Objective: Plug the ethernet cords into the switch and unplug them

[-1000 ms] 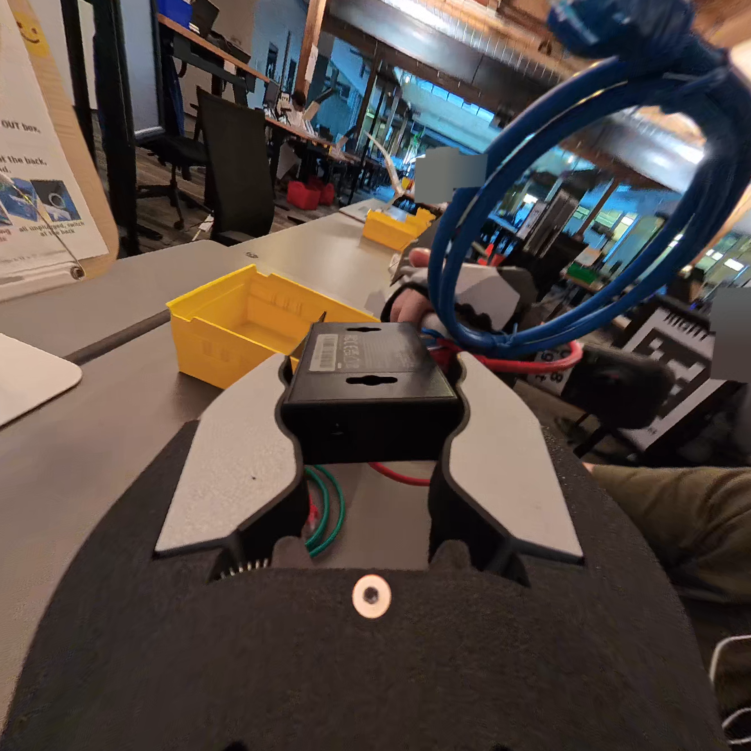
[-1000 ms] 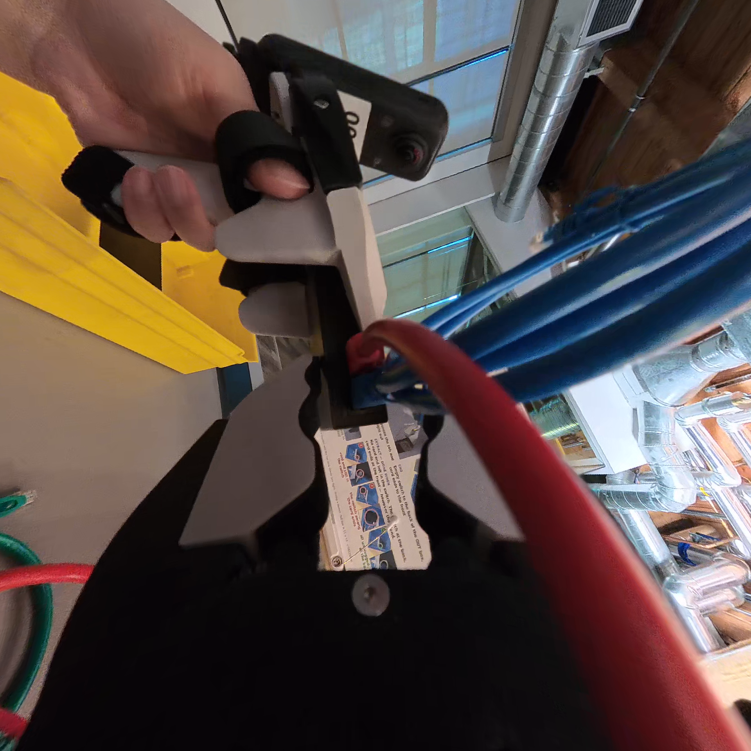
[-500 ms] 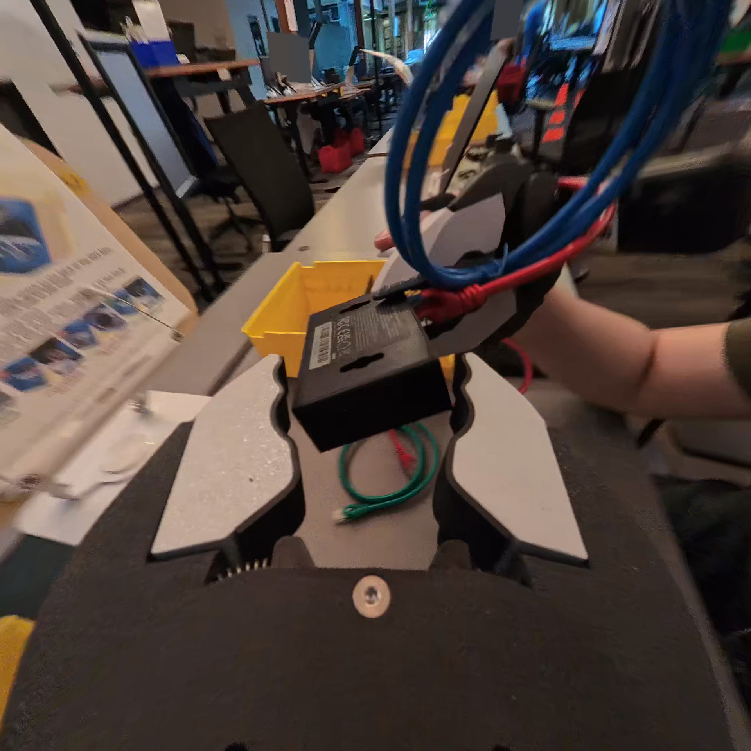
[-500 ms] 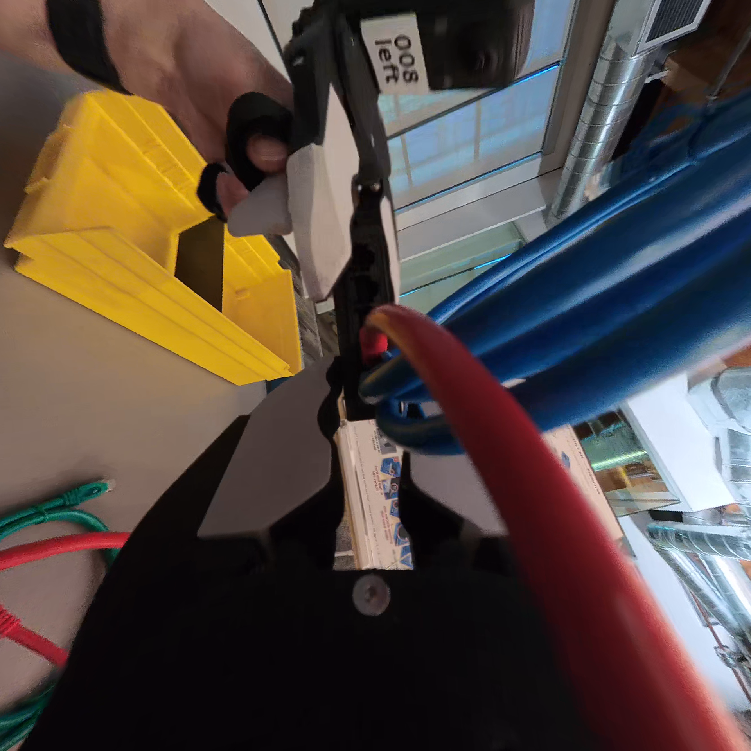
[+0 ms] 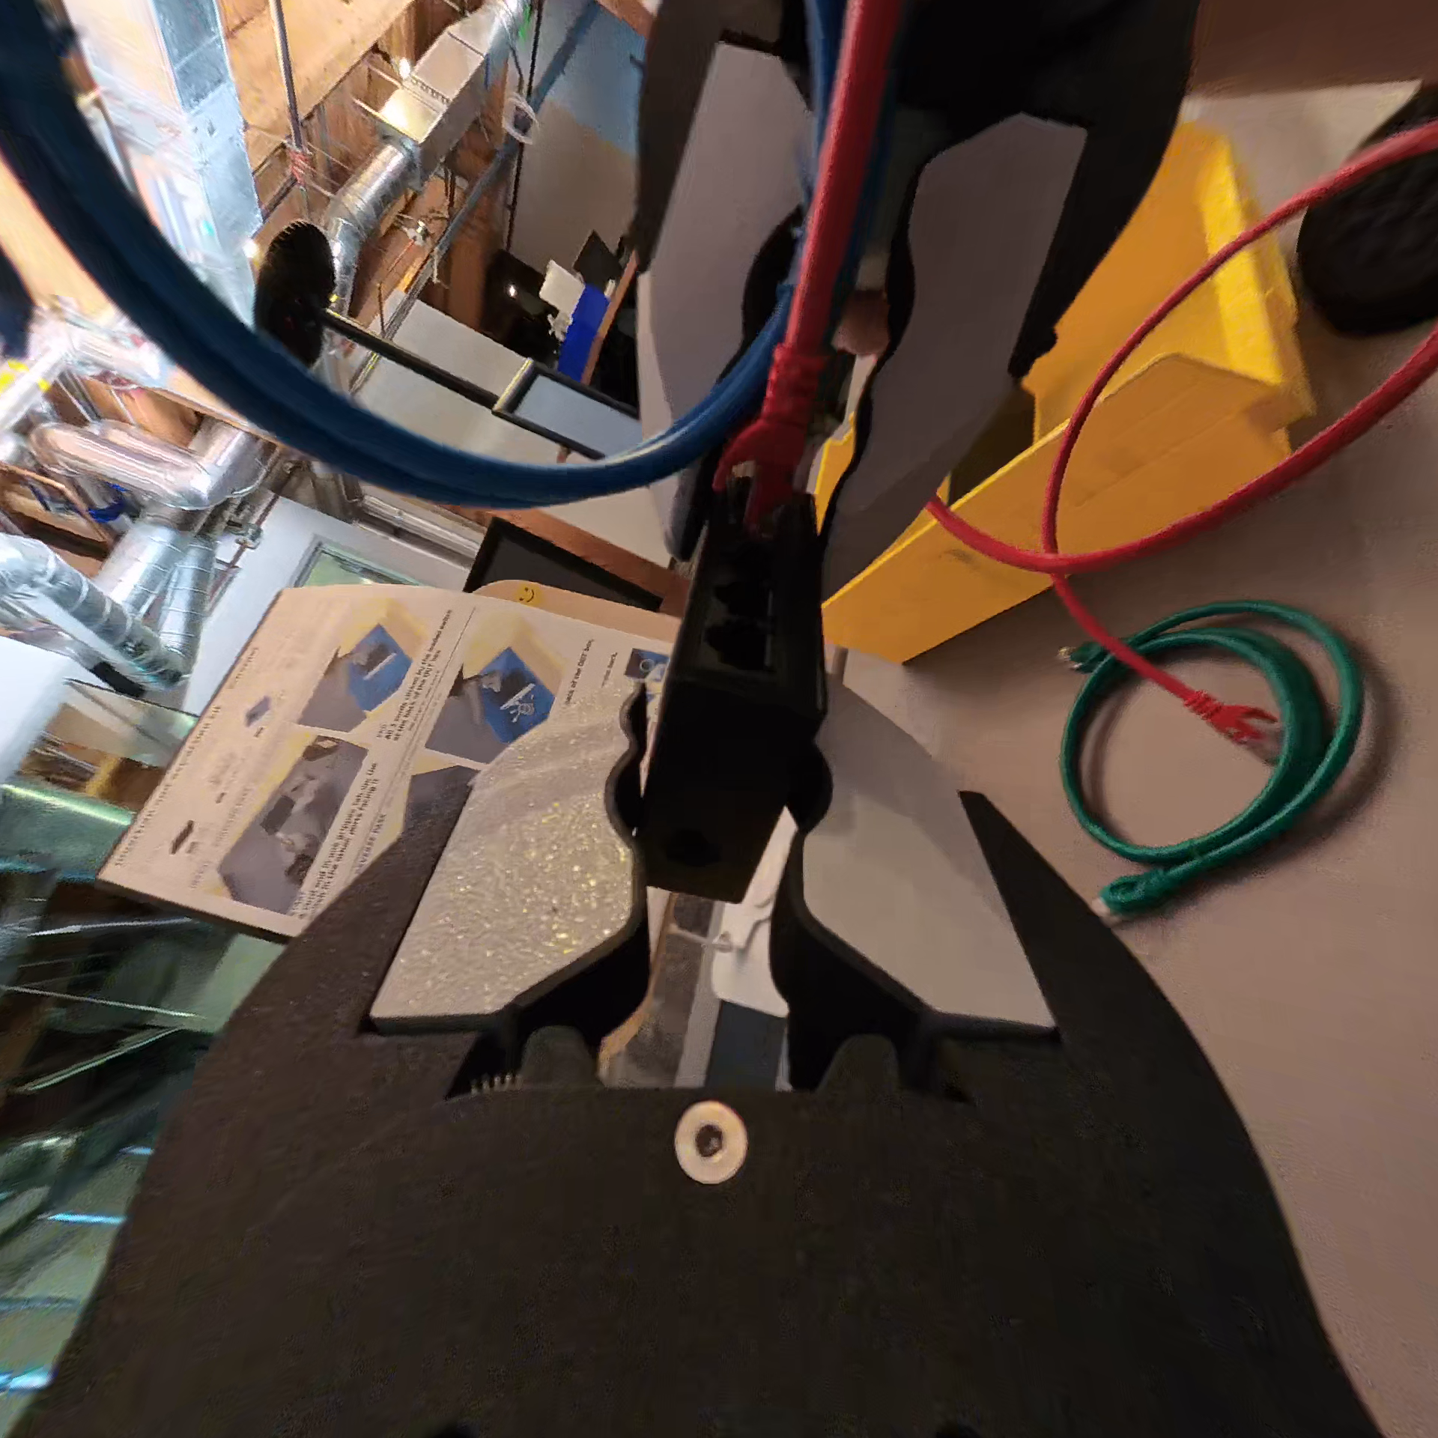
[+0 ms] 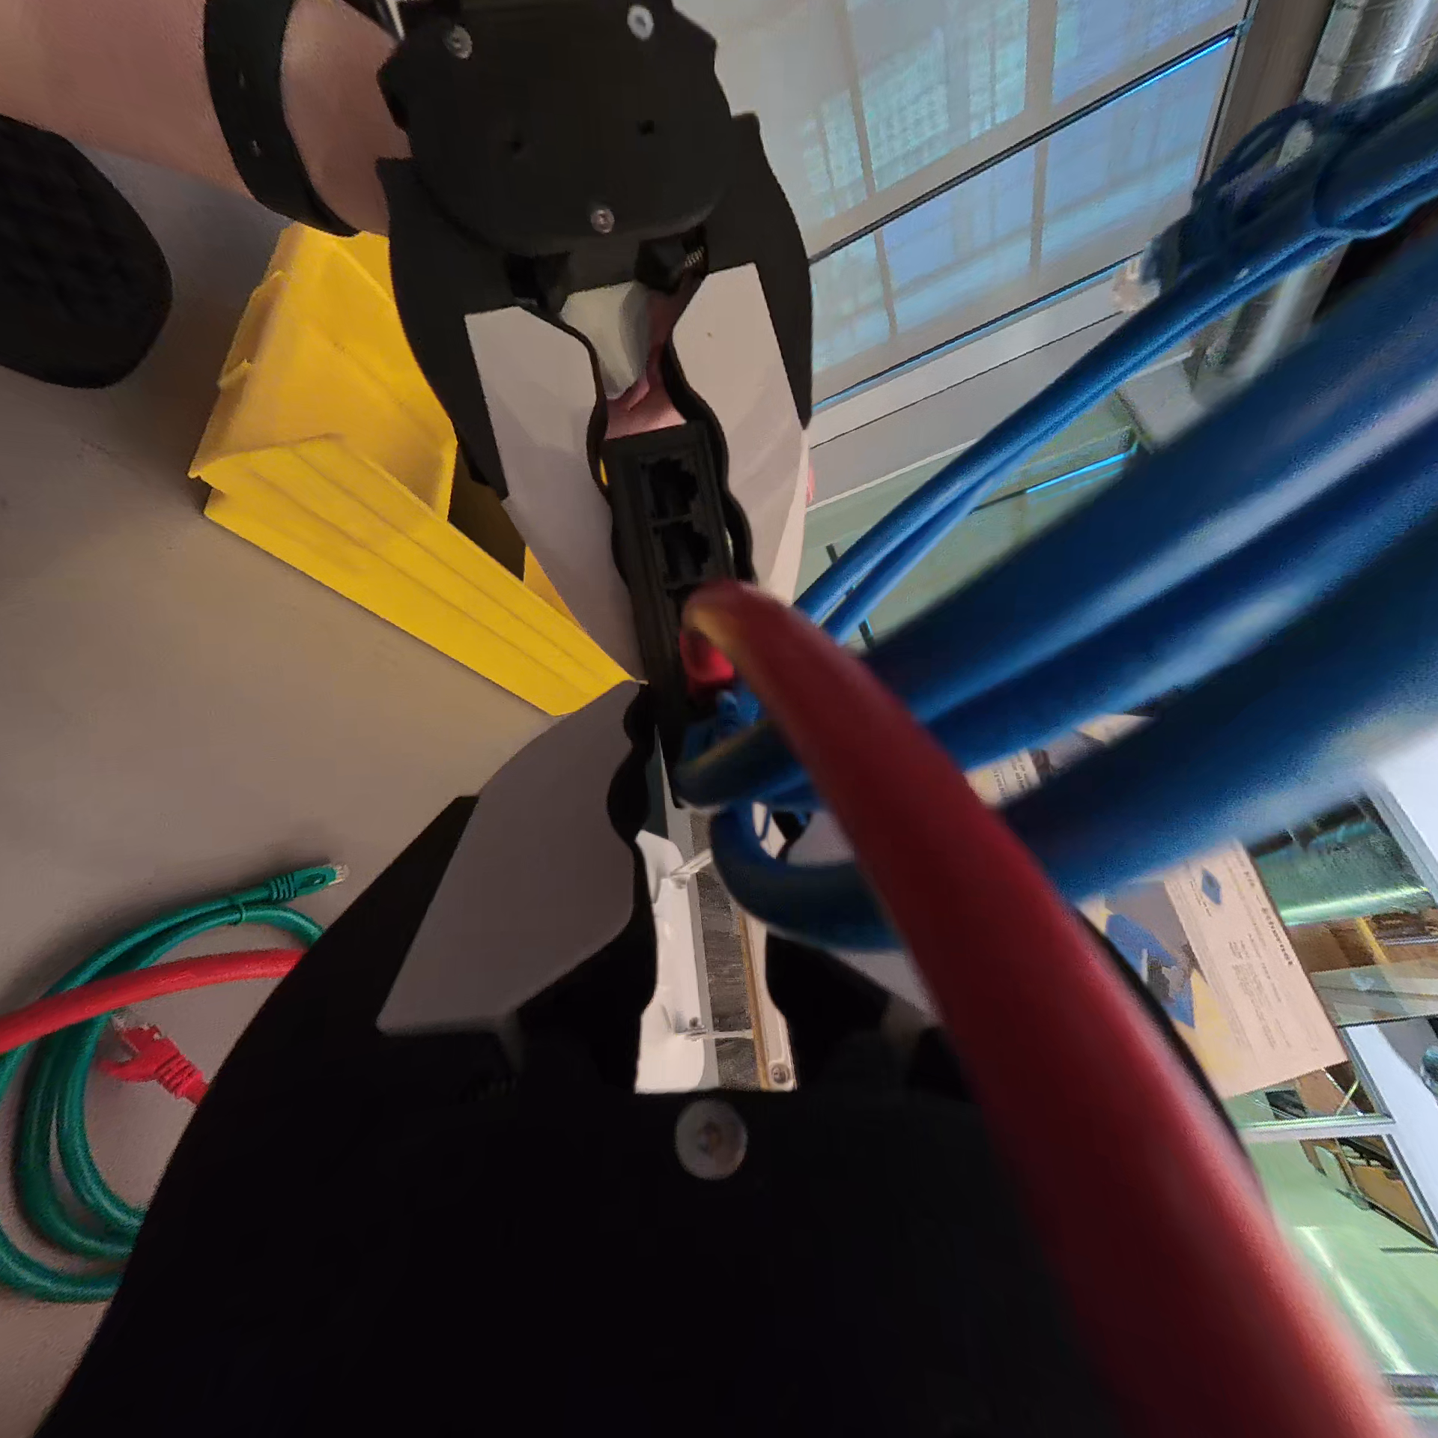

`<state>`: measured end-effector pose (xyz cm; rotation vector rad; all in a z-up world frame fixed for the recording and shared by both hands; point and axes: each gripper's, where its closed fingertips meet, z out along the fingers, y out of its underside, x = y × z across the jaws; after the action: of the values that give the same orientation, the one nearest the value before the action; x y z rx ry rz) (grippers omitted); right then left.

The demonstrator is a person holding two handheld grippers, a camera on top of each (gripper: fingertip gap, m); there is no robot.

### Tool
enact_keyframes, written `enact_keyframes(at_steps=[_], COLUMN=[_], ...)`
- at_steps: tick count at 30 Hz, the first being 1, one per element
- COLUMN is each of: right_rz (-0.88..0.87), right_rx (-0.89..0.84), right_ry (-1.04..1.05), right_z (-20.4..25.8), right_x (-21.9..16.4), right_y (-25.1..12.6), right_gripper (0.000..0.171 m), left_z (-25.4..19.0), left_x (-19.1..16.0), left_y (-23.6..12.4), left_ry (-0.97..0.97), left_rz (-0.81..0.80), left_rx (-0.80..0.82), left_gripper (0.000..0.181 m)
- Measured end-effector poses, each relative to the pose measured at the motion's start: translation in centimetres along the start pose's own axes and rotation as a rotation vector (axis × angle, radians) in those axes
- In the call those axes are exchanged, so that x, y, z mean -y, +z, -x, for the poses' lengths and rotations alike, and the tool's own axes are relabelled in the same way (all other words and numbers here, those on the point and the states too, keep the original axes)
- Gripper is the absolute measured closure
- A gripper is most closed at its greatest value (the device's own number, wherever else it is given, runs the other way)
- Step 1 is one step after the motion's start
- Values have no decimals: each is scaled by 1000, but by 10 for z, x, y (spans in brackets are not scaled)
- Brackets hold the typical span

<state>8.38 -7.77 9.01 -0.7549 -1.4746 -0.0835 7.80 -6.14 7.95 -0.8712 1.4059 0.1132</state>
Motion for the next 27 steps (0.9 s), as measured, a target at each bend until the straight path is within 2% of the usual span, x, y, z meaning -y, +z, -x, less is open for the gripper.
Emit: enact_keyframes(at_steps=[4, 9, 13, 14, 19, 27], right_rz=[22, 32, -18, -26, -6, 97], right_rx=[-49, -193, -293, -287, -192, -50], right_ry=[3, -35, -27, -7, 46, 235], right_z=[-6, -26, -40, -39, -27, -9], right_x=[-11, -12, -7, -6, -11, -38], right_y=[2, -1, -7, -7, 1, 12], right_gripper=[136, 129, 133, 143, 151, 148], left_z=[2, 23, 36, 36, 34, 43], left_x=[-8, -24, -36, -34, -37, -70], left_y=[6, 1, -7, -7, -4, -8], left_ry=[21, 9, -41, -56, -45, -133], left_rz=[56, 126, 159, 139, 162, 275], left_rx=[38, 131, 159, 154, 155, 159], left_gripper=[150, 151, 151, 151, 151, 151])
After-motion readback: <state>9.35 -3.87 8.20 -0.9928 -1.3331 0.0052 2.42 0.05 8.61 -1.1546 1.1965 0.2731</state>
